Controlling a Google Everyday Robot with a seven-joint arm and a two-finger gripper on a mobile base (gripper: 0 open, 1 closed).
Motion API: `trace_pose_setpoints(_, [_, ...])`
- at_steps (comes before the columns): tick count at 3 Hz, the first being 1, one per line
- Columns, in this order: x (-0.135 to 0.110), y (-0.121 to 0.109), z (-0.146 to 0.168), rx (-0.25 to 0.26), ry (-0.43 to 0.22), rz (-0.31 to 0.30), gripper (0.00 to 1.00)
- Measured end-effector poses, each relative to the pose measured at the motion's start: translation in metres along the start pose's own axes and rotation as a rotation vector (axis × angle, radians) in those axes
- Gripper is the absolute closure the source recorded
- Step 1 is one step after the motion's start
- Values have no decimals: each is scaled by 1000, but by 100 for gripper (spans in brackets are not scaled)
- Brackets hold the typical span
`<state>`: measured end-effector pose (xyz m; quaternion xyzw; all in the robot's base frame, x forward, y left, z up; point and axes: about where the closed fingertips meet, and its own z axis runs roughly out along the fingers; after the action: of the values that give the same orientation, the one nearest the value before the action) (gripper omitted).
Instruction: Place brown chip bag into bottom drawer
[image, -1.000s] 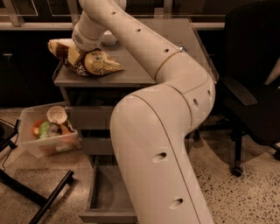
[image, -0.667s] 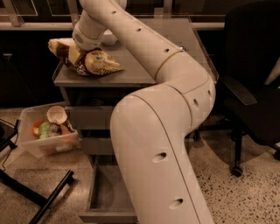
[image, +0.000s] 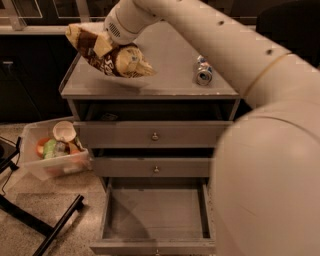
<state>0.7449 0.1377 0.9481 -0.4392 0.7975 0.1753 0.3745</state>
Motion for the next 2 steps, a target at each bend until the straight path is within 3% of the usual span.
trace_pose_setpoints(1, [-15,42,-80,6,-170,-73,100])
trace_pose_setpoints(2, [37,77,-103,-56,-170,-120,100])
